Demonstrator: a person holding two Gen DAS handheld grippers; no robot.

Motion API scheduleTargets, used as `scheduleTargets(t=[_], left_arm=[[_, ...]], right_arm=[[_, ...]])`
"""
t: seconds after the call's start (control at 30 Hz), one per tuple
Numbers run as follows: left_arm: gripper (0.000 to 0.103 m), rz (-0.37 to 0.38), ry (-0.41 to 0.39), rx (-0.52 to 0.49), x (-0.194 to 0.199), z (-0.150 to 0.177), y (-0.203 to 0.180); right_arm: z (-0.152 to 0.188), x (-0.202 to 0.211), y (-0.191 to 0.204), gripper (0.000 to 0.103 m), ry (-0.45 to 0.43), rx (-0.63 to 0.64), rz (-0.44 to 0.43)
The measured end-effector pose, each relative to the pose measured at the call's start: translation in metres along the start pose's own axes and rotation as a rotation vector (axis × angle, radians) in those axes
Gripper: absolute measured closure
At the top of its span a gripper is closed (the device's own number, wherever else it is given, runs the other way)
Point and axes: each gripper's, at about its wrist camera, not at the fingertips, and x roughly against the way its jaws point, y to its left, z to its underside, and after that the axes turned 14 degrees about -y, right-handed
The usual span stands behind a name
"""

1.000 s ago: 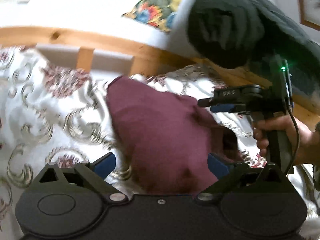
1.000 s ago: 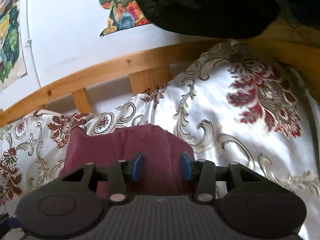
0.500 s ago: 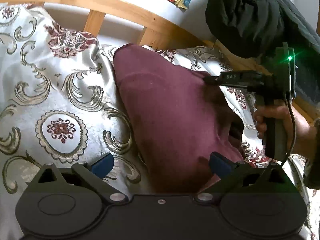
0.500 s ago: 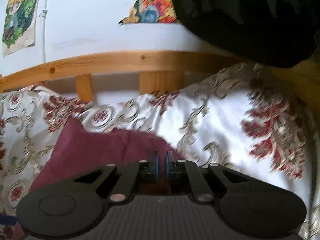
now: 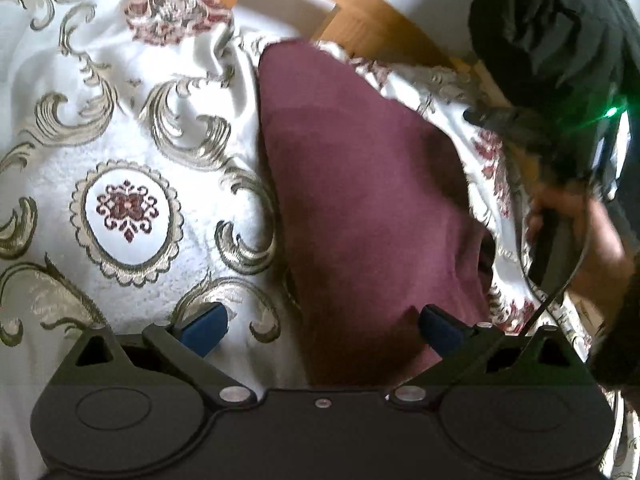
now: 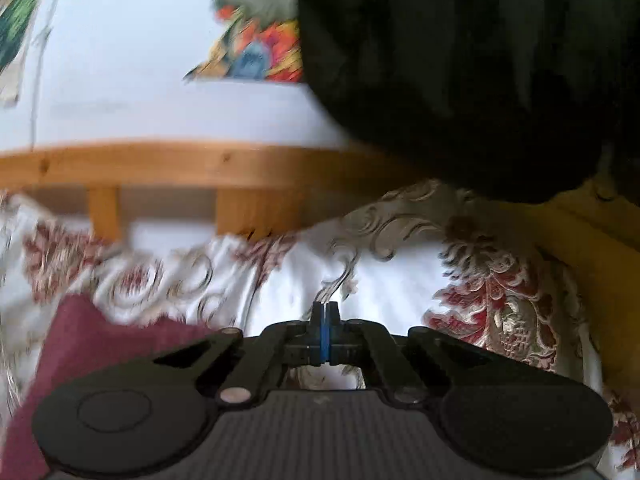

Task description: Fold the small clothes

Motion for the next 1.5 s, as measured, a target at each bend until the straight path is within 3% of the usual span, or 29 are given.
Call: scheduleTargets(t=[0.17,0.2,0.23,0.27,0.33,0.5,0.7,0.8,0.87,0.93,1.1,1.3,1.5], left_arm=[[0.001,-0.002,0.037,0.009,-0.001,-0.004,0.001],[0.001,-0.004,0.040,0.011,-0.001,-0.005,0.000],[0.001,-0.005,0.043,0.013,-0.001,-0.005,0.000],[0.001,-0.006,0.046,0.015,-0.001,-0.005,0.001],[0.001,-0.006,0.051,0.022,-0.002,-0.006,0.002],[0.001,-0.010,0.059,0.026,-0.003,-0.006,0.001],[0.001,-0.013,0.052,0.018,-0.002,-0.005,0.001],[0.001,-0.013,0.049,0.014,-0.002,-0.004,0.001],[0.001,-0.013,0.045,0.014,-0.003,-0.003,0.001],[0.001,-0.013,0.041,0.012,-0.002,-0.002,0.001],[0.001,-0.004,0.039,0.025,-0.001,-0.004,0.001],[0.001,0.089,0.001,0.096,0.006,-0.008,0.006],[0.001,0.070,-0.018,0.093,0.008,-0.009,0.007]], right_arm=[[0.015,0.007,-0.004,0.100,0.085,-0.073,0.008],[0.018,0.012,-0.003,0.095,0.091,-0.094,0.006],[0.021,0.020,-0.002,0.080,0.093,-0.117,0.002],[0.024,0.025,-0.003,0.057,0.097,-0.131,0.001],[0.030,0.041,-0.007,0.038,0.089,-0.168,0.001],[0.043,0.068,-0.011,0.028,0.122,-0.222,-0.016],[0.066,0.079,-0.011,0.030,0.188,-0.248,-0.042],[0.070,0.082,-0.010,0.054,0.184,-0.261,-0.065],[0.068,0.083,-0.007,0.084,0.170,-0.241,-0.091],[0.065,0.085,0.000,0.097,0.155,-0.189,-0.094],[0.057,0.089,-0.001,0.099,0.124,-0.173,-0.040],[0.057,0.088,-0.011,0.100,0.121,-0.157,-0.025],[0.069,0.090,-0.018,0.100,0.158,-0.159,0.001]])
